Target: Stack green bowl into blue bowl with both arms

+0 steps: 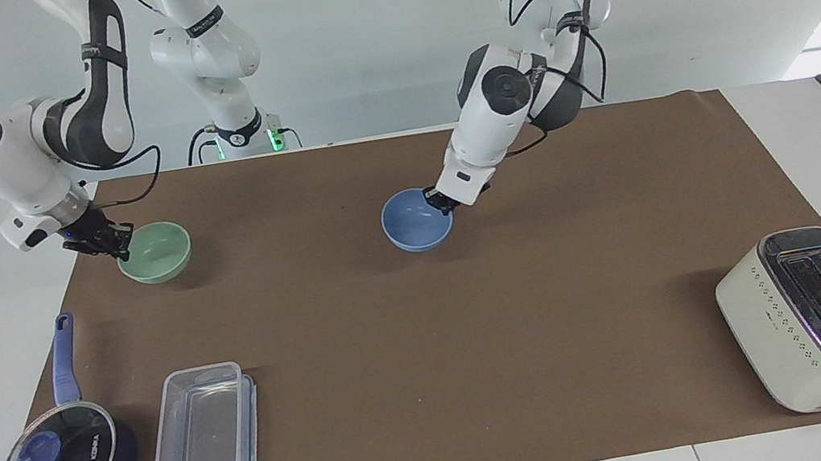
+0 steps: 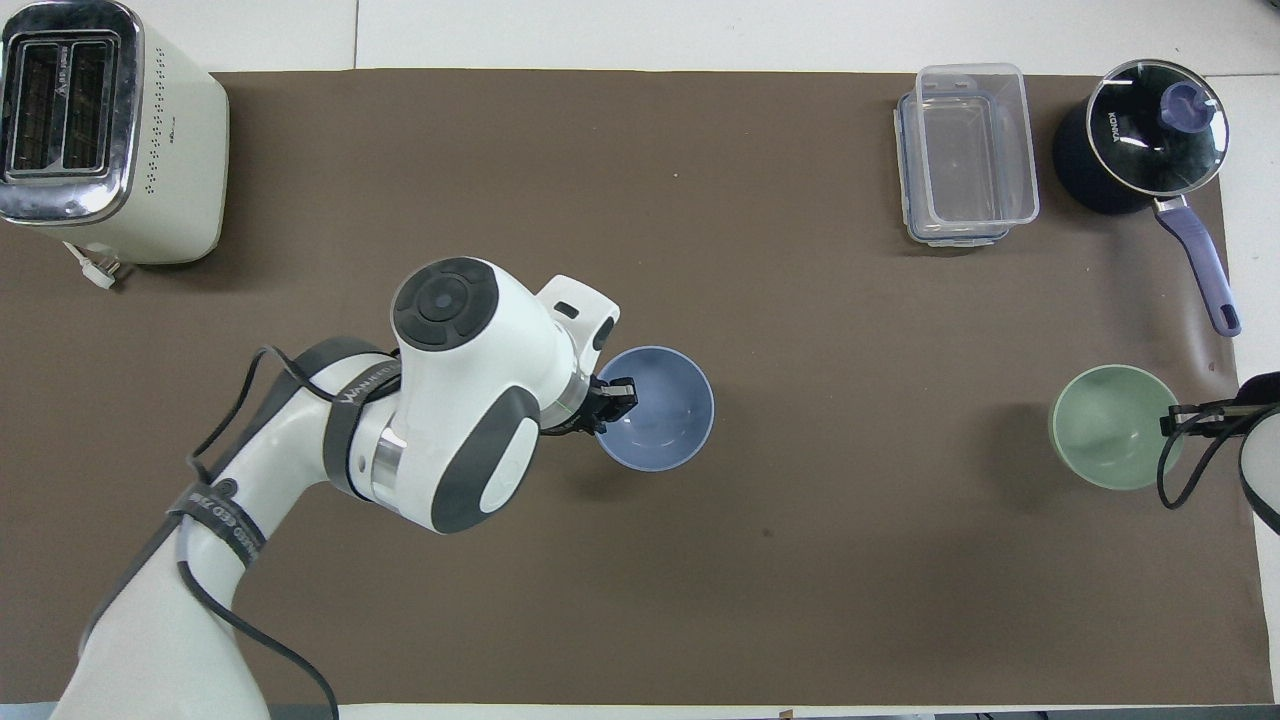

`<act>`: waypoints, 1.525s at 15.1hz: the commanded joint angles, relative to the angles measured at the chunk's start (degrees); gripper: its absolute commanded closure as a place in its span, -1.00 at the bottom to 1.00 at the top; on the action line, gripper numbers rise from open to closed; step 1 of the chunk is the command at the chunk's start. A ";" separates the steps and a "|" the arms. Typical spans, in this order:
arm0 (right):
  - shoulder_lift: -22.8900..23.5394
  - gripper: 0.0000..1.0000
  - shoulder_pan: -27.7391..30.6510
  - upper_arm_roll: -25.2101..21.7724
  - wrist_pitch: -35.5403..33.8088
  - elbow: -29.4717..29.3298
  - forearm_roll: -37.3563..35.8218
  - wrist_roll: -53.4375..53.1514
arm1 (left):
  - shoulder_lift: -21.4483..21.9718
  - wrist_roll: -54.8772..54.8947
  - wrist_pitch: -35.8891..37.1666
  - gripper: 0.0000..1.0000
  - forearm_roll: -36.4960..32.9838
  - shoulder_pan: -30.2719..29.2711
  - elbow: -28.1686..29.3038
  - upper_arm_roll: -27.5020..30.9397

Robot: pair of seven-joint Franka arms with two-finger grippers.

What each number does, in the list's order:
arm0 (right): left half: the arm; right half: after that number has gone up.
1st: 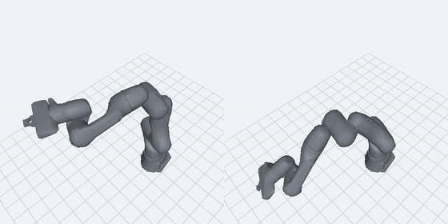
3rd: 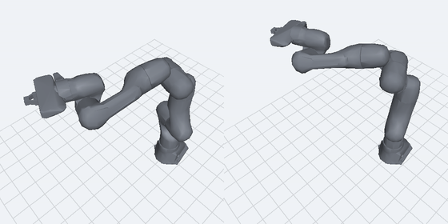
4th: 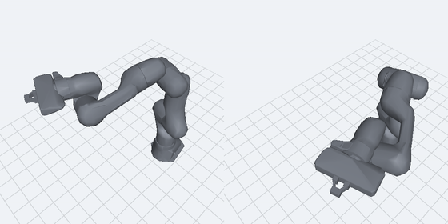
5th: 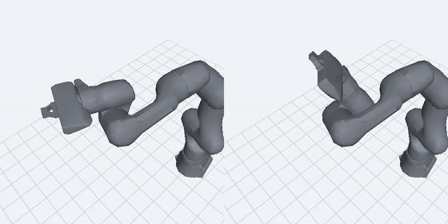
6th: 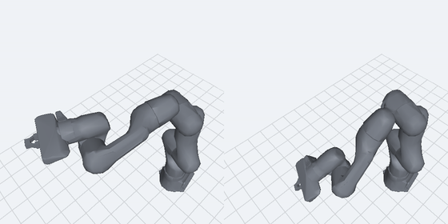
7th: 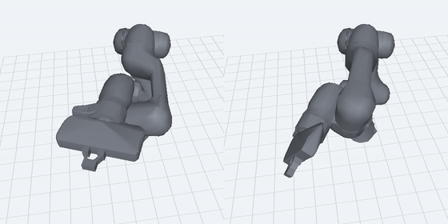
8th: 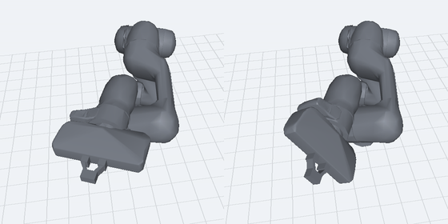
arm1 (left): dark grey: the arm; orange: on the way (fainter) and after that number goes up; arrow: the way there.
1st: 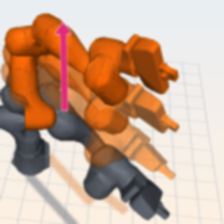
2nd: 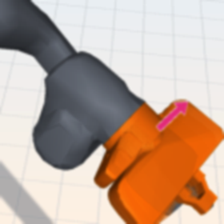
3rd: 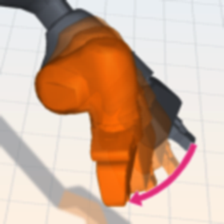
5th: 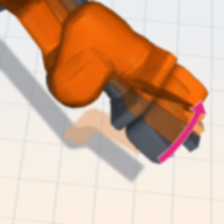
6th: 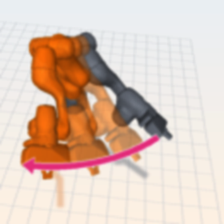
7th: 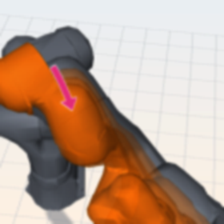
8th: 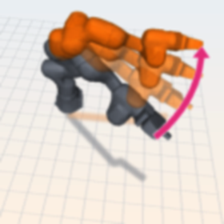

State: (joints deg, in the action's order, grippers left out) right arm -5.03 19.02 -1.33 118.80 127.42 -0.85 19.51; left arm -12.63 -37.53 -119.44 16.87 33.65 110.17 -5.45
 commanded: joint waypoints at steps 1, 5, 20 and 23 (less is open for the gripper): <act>-1.64 1.00 -1.79 0.63 -2.43 -2.17 1.11 0.27 | -3.09 -0.61 -3.86 1.00 1.15 2.64 0.40 1.14; -4.01 1.00 -7.93 0.72 -3.66 -2.17 1.37 -2.54 | -3.89 0.00 -4.83 1.00 -0.43 3.17 0.31 1.14; -0.07 1.00 -42.73 0.81 8.97 -1.38 12.18 -44.00 | 6.21 19.39 18.97 -1.00 -7.01 -19.22 -8.21 1.58; 3.27 1.00 -45.03 0.81 11.54 -1.91 12.45 -44.99 | 9.10 30.55 23.28 -1.00 -7.99 -26.42 -8.13 1.58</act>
State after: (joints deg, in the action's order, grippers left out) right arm -3.80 -25.22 -0.04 128.69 125.94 10.04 -25.32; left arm -5.73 -12.94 -99.33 10.51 11.04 101.97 -3.20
